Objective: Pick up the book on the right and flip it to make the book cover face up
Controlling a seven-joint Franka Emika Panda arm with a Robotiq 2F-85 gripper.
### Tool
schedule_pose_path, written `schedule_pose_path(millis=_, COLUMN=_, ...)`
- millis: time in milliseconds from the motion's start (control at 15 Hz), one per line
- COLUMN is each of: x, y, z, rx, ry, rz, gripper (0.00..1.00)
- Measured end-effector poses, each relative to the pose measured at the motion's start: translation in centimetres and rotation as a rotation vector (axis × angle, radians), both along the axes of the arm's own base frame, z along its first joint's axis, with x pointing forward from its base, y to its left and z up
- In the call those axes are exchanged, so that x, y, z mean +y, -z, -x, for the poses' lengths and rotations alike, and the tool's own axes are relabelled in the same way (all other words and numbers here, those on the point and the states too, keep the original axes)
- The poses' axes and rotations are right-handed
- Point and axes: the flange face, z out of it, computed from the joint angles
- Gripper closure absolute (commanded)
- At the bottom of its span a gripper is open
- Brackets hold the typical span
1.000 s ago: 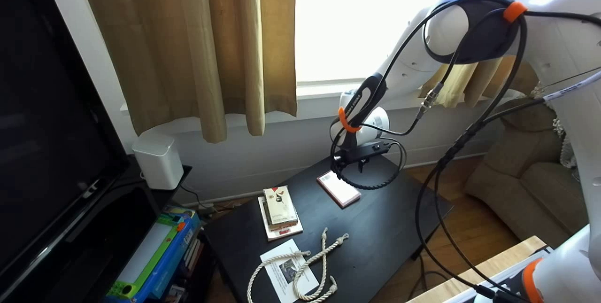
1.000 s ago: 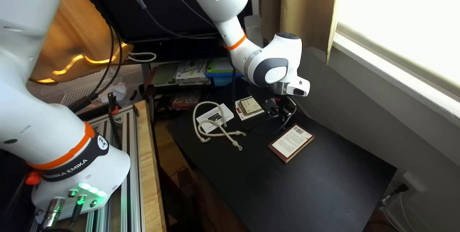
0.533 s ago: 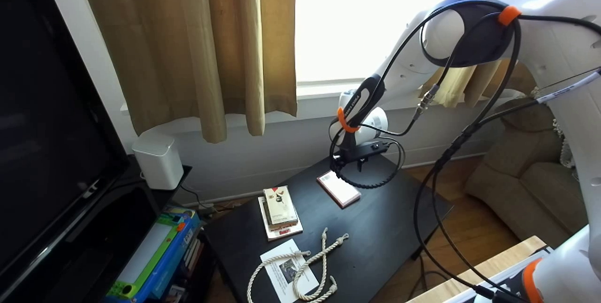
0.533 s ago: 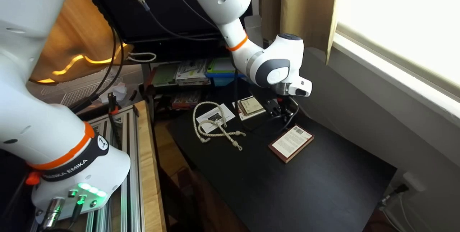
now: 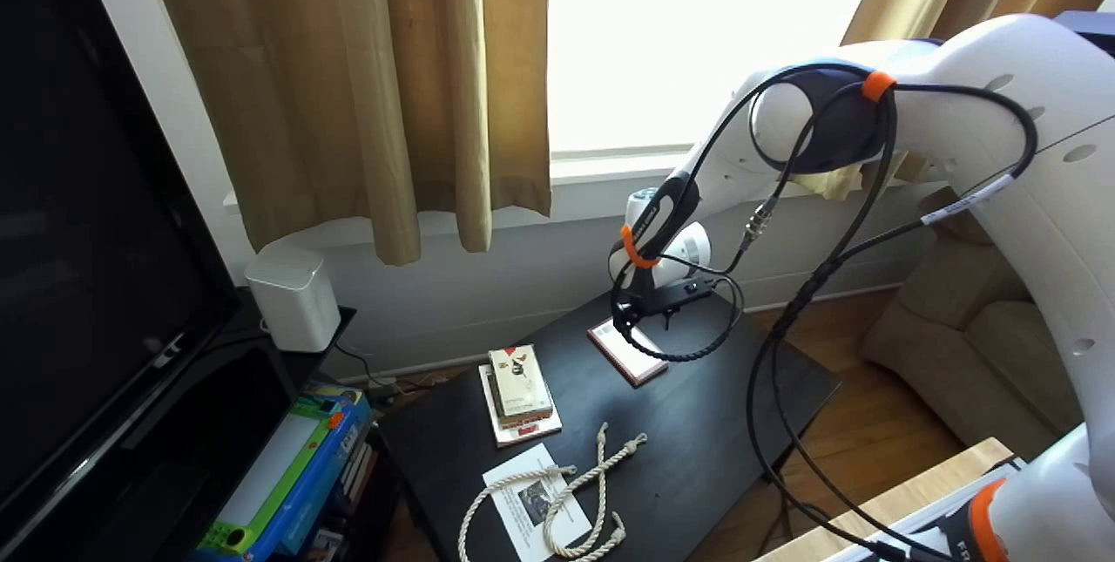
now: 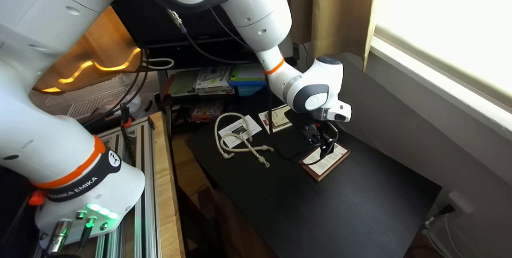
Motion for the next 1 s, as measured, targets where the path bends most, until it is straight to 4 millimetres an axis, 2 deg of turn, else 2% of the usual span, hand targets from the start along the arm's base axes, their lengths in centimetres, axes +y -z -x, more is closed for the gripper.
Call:
schedule_pose_path(millis=400, x=-0.3, y=4.6, z=-0.6, rx=0.031, ry=-0.073, rz=0.012, gripper=0.00)
schedule_pose_path(millis=1000, x=-0.3, y=9.2, z=-1.1, rx=0.061, ry=-0.156, rz=0.022, gripper=0.00)
